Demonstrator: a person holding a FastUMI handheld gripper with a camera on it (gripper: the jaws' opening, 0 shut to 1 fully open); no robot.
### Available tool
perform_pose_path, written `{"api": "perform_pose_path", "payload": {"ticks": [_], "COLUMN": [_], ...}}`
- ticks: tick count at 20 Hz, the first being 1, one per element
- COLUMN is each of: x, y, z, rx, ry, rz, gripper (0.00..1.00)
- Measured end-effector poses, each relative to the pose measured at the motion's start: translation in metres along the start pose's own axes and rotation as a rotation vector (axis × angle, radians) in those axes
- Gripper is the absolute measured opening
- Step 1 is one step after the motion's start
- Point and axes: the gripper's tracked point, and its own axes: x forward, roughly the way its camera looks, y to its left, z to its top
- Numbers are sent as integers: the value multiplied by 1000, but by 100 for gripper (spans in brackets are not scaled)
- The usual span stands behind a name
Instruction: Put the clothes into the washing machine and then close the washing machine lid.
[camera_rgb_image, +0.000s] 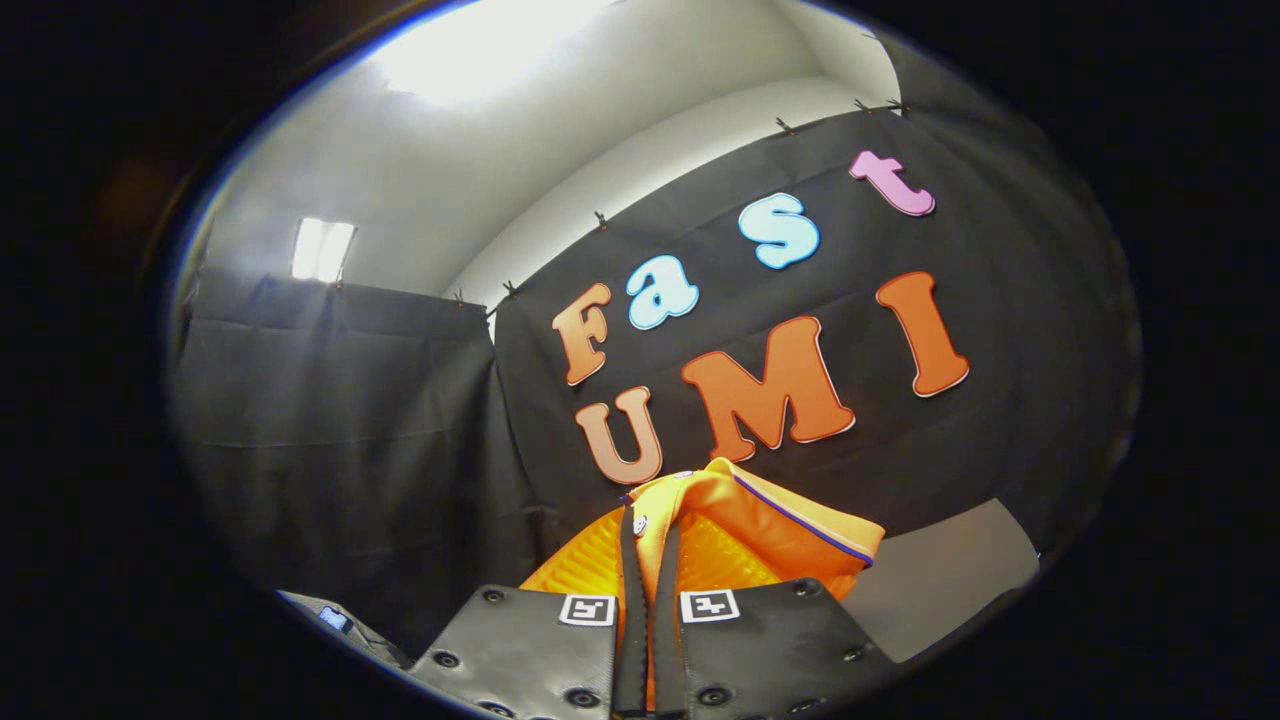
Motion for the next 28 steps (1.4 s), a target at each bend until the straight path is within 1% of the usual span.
{"api": "perform_pose_path", "payload": {"ticks": [3, 5, 8, 12, 19, 23, 28], "x": [20, 42, 76, 130, 207, 243, 256], "y": [39, 60, 92, 118, 141, 144, 144], "z": [0, -7, -23, -50, -114, -165, -246], "rx": [-19, -34, -72, -72, -69, -61, -72], "ry": [-18, -24, -22, -24, 17, 78, 208], "rz": [20, 24, 27, 14, -16, -45, -67], "gripper": [10, 10, 10, 10, 10, 10, 10]}}
